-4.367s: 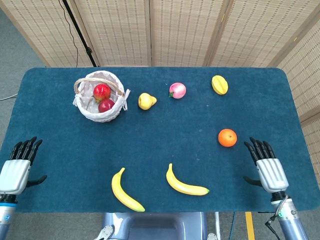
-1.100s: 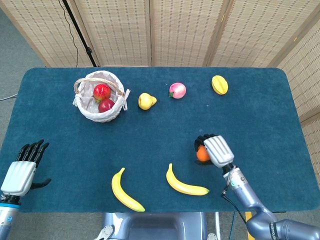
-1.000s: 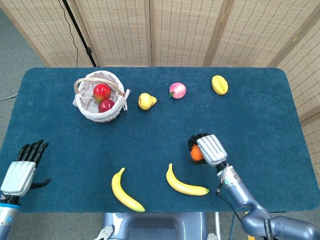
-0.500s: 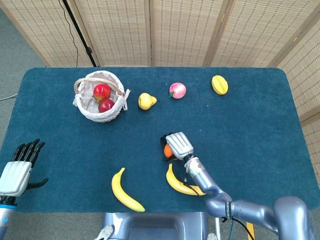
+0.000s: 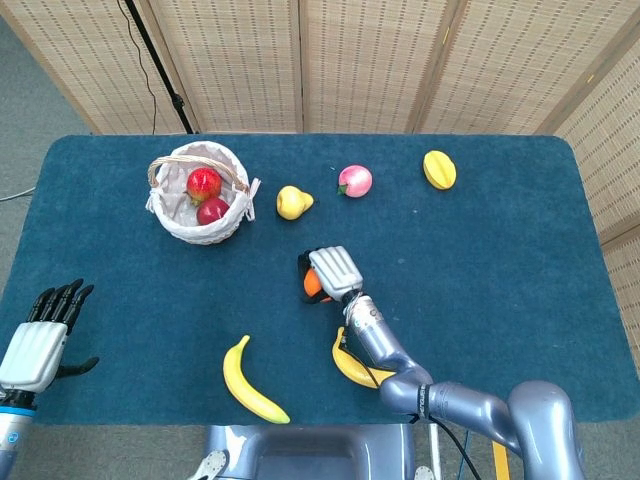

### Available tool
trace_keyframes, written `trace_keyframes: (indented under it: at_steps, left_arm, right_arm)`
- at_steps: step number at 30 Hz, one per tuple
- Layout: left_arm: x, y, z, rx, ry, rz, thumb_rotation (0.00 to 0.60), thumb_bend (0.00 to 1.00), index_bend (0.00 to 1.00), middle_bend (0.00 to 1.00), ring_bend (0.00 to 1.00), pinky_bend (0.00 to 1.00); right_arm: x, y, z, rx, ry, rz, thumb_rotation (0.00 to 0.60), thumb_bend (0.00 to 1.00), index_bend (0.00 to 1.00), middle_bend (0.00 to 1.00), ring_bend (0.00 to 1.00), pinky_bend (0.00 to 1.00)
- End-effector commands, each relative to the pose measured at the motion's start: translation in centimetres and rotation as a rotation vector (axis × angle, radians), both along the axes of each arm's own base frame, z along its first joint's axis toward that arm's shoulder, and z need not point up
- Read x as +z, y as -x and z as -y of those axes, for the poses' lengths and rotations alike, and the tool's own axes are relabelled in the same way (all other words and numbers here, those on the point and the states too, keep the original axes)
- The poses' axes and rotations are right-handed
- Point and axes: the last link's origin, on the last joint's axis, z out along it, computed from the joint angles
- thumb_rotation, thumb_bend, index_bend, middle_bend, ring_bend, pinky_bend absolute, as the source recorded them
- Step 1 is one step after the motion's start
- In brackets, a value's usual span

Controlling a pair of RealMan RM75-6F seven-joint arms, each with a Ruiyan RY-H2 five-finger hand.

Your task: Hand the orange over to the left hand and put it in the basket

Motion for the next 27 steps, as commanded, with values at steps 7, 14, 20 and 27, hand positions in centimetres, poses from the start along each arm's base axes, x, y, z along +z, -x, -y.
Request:
trace_keyframes:
  at_steps: [7, 14, 20, 27]
  left_arm:
    - [-0.1, -0.1, 0.0, -0.002, 0.001, -0.002, 0.6, 0.0, 0.0, 0.0, 0.0, 0.01]
    - [-0.1, -0.1, 0.0, -0.002, 0.003, -0.002, 0.6, 0.0, 0.0, 0.0, 0.0, 0.01]
    - [-0.1, -0.1, 0.0, -0.002, 0.005, -0.001, 0.6, 0.0, 0.0, 0.0, 0.0, 0.01]
    - [-0.2, -0.1, 0.0, -0.003, 0.008, -0.002, 0.6, 0.0, 0.0, 0.0, 0.0, 0.01]
  right_arm:
    - [-0.5, -0.4, -0.1, -0.016, 0.006, 0.02, 0.6, 0.3, 0.71, 0.61, 0.68, 0.73]
    - [-1.0, -0.2, -0.2, -0.015, 0.0, 0.03, 0.6, 0.24, 0.6, 0.51, 0.53, 0.54]
    - [-0.9, -0.3, -0.2, -0.007, -0.01, 0.045, 0.6, 0.0, 0.37, 0.31, 0.31, 0.24]
    - [-0.3, -0.3, -0.2, -0.004, -0.023, 0.059, 0.6, 0.0, 0.26, 0.21, 0.2, 0.14]
